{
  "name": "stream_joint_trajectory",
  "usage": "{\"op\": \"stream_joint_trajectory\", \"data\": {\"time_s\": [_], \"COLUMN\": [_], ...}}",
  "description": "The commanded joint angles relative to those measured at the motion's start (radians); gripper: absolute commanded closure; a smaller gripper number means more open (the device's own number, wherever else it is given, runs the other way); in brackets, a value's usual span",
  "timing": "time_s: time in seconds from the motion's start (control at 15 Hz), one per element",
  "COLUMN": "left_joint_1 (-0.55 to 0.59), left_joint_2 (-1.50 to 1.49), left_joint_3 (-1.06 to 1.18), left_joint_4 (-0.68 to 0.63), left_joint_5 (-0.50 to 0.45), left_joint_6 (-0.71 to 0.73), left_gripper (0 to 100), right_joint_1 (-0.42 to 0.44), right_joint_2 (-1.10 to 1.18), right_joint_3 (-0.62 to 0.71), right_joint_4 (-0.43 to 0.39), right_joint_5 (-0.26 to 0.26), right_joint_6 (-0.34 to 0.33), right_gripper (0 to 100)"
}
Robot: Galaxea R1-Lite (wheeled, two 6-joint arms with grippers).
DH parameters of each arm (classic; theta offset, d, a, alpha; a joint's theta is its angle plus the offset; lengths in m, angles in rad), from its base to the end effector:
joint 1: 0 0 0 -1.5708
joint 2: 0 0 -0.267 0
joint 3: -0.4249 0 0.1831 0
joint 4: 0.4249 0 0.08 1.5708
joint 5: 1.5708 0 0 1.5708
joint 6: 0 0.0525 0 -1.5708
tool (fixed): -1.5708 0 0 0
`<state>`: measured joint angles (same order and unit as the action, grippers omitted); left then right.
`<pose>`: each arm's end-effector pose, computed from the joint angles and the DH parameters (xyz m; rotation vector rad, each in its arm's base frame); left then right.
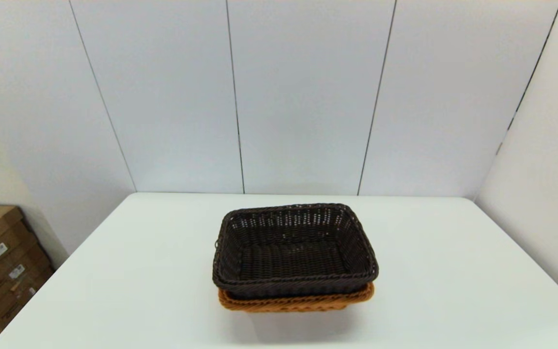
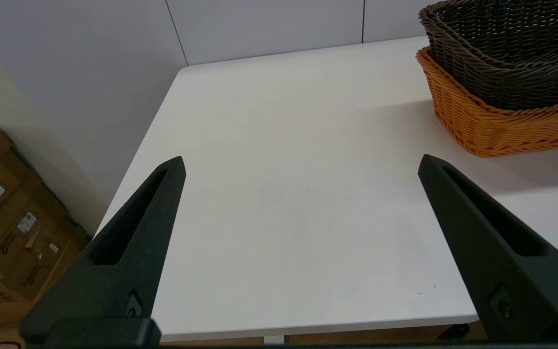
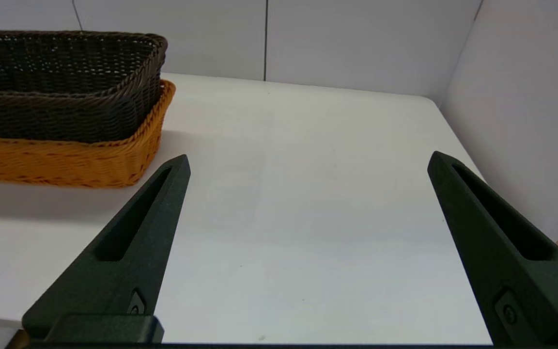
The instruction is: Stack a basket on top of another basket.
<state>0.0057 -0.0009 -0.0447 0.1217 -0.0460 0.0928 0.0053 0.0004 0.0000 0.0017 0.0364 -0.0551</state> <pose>0.0283 -0.0023 0.0727 0.0908 0.0742 -0.0438 0.0323 0.0021 0.0752 -0.0551 0.0010 0.0417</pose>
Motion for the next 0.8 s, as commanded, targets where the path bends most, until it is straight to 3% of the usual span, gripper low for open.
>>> {"op": "stream_joint_trajectory", "data": {"time_s": [0.07,0.8], "left_joint_1": [0.000,0.000], "left_joint_2": [0.001,0.001], "left_joint_3": [0.000,0.000], "left_joint_4": [0.001,0.001], "left_joint_5": [0.000,0.000], "left_joint_6": [0.001,0.001], "left_gripper": [0,0], "right_joint_1": [0.001,0.001], "right_joint_2": [0.000,0.000], "right_joint_3": [0.000,0.000], "right_joint_4": [0.000,-0.002], "right_joint_5": [0.000,-0.018], "right_joint_6": [-0.002,0.021], "right_gripper": [0,0]}}
